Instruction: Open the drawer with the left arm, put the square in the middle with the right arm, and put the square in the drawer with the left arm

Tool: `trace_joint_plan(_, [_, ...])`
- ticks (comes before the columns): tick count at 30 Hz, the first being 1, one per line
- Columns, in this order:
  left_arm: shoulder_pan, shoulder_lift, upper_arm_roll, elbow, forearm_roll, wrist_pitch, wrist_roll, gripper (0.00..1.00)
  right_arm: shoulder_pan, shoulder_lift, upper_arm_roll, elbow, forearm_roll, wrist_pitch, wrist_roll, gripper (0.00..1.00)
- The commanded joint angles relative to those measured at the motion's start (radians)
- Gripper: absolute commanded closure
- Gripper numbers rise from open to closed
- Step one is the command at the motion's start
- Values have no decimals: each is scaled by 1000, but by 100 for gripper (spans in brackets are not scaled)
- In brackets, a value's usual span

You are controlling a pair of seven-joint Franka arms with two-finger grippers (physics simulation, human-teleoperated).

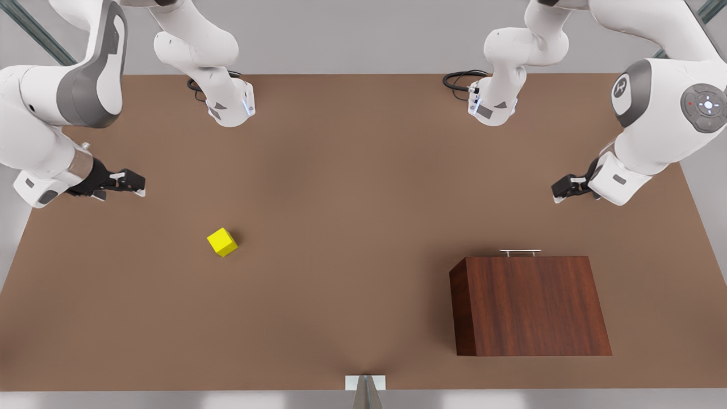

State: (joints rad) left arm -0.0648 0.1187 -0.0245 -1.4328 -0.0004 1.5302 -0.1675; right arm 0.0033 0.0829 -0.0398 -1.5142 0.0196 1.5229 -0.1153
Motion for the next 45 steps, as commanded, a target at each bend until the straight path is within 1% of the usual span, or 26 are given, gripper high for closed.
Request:
trace_joint_plan(1, [0,2,0,2,3,-7,0,0,-3,0,0,0,0,0,3,0])
trace_joint_plan(3, [0,21,0,-26,5,-137,8,0,-5,1,1,0,0,0,2,0])
trace_joint_plan(4, [0,15,-6,-81,2,-121,-41,0,-5,1,1,0,0,0,2,0])
trace_joint_plan(5, [-1,-7,-12,-185,-12,3,-346,0,-6,1,1,0,0,0,0,0])
trace_joint_plan(6, [-7,-60,-12,-356,-62,214,-637,0,-5,1,1,0,0,2,0,0])
trace_joint_plan(7, [-23,-93,-12,-477,-64,385,-843,0,-5,1,1,0,0,3,0,0])
trace_joint_plan(8, [-24,-114,-11,-560,-53,527,-1093,0,-5,1,1,0,0,5,-1,0])
trace_joint_plan(10, [-24,-160,-11,-699,-53,702,-1267,0,-6,24,1,3,13,8,-3,0])
trace_joint_plan(11, [-24,-172,-11,-738,-55,749,-1274,0,-2,98,5,58,25,5,-9,0])
trace_joint_plan(12, [-26,-182,-11,-795,-55,841,-1284,0,3,130,6,77,26,5,-10,0])
trace_joint_plan(13, [-26,-182,-11,-822,-55,896,-1285,0,3,202,12,100,52,11,-6,0])
trace_joint_plan(15, [-26,-179,-11,-859,-55,990,-1285,0,-25,271,0,124,322,2,-14,0])
trace_joint_plan(16, [-24,-172,-9,-879,-53,1042,-1282,0,-23,273,3,121,375,5,-13,0])
trace_joint_plan(18, [-24,-169,-9,-913,-53,1097,-1282,0,4,299,11,117,384,-15,-17,0])
trace_joint_plan(21, [-24,-154,-11,-977,-53,1232,-1281,0,-5,400,11,135,404,11,-122,0])
trace_joint_plan(24, [-23,-131,-9,-1000,-52,1318,-1278,0,4,397,11,88,376,120,-129,0])
trace_joint_plan(26, [-13,-114,-9,-1000,-10,1323,-1276,0,34,390,12,88,332,186,-167,0])
trace_joint_plan(28, [-13,-91,-9,-1000,-10,1351,-1276,0,34,396,12,94,329,134,-181,0])
trace_joint_plan(32, [-12,-80,-9,-1000,-12,1361,-1278,0,95,382,12,92,155,263,-182,0])
trace_joint_plan(34, [-4,-54,-9,-997,-12,1384,-1279,0,119,379,12,88,154,264,-216,0])
trace_joint_plan(36, [2,-45,-8,-996,-10,1371,-1278,0,122,359,28,19,155,247,-303,0])
trace_joint_plan(37, [2,-45,-8,-996,-10,1364,-1279,0,122,360,28,-29,155,275,-443,0])
trace_joint_plan(38, [2,-44,-6,-996,-15,1364,-1282,0,124,359,40,-75,157,318,-509,0])
trace_joint_plan(42, [8,-27,-2,-983,-21,1366,-1331,0,119,357,43,-118,152,319,-530,0])
trace_joint_plan(44, [11,-24,0,-980,-20,1366,-1331,0,121,314,41,-233,143,480,-524,0])
trace_joint_plan(45, [23,-18,0,-979,-20,1367,-1331,0,121,311,41,-245,88,485,-486,0])
